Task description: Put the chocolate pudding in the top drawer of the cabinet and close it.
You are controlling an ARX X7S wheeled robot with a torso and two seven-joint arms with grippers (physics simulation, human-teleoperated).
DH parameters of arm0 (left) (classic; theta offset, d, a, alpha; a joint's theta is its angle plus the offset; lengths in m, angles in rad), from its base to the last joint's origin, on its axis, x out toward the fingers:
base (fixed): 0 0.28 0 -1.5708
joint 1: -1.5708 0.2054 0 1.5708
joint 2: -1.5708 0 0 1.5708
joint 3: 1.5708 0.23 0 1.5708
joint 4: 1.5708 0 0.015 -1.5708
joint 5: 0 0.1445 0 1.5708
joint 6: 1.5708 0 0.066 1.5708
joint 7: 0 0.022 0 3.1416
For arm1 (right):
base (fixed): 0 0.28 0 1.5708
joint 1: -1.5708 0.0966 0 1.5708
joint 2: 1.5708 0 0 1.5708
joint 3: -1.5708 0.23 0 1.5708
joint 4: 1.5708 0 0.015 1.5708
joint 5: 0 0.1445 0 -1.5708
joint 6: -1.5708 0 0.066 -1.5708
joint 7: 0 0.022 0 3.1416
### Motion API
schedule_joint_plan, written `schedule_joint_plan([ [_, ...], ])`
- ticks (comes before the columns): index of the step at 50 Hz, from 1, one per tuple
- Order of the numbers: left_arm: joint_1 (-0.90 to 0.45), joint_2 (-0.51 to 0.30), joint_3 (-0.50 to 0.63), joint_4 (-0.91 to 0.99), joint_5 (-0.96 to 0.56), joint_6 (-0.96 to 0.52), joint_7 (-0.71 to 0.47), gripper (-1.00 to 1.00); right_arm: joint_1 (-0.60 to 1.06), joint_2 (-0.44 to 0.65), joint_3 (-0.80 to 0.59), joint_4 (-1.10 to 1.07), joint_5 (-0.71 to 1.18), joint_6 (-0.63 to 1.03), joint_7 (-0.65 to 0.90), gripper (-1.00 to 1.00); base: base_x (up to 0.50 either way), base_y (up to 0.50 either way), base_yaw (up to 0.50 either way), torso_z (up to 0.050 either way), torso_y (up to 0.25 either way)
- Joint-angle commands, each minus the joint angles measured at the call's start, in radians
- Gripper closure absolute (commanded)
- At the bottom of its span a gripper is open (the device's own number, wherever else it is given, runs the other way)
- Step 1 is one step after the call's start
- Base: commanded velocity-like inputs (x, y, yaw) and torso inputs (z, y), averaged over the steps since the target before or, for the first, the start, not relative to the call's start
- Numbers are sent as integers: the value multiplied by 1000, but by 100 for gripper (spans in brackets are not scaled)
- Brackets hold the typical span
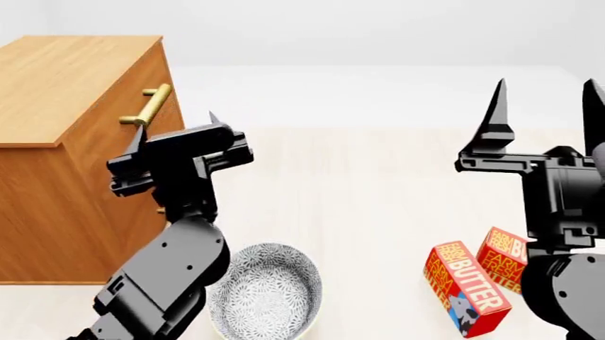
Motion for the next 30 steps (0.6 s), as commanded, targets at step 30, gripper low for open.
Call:
schedule_joint_plan([
  [30, 62, -130, 96, 275, 80, 86, 153, -100, 17, -42, -9, -1, -10, 25, -49, -100, 0, 0, 0, 0, 0],
])
